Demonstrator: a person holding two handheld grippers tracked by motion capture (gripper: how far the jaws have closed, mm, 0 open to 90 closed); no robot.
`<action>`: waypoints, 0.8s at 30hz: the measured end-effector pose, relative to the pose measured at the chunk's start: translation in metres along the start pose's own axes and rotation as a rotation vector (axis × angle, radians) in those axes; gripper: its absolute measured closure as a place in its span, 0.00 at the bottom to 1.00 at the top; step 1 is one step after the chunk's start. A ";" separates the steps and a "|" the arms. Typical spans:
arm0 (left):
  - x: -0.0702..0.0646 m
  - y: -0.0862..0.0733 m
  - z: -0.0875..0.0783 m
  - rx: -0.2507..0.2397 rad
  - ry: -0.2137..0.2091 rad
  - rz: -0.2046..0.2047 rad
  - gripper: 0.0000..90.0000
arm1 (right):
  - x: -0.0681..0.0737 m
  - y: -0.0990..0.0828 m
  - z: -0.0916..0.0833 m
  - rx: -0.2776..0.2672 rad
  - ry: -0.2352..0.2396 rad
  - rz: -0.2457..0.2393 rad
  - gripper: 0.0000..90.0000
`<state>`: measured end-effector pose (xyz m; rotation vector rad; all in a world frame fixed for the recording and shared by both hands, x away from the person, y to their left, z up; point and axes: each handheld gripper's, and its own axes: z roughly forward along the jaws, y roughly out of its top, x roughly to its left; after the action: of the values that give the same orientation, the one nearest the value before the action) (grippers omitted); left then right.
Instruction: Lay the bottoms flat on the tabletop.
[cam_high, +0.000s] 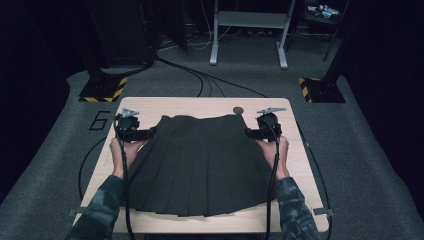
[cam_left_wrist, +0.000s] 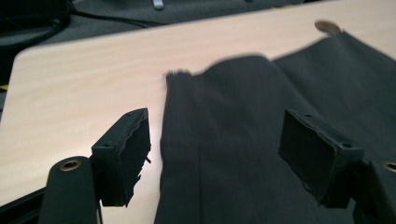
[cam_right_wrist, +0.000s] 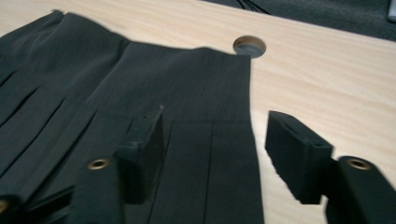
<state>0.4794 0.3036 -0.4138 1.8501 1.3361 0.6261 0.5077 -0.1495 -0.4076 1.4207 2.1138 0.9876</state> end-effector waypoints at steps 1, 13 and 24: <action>0.002 -0.007 -0.004 0.007 0.001 0.005 0.27 | 0.002 -0.007 -0.003 0.006 0.000 -0.009 0.37; 0.018 -0.110 -0.050 0.097 0.042 -0.018 0.31 | 0.013 -0.080 -0.022 0.062 0.017 -0.050 0.22; 0.003 -0.170 -0.064 0.172 0.031 0.055 0.72 | 0.006 -0.128 -0.021 0.098 0.022 0.006 0.20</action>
<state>0.3355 0.3533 -0.5127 2.0282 1.4000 0.5861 0.4109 -0.1801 -0.4891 1.4694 2.2019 0.9170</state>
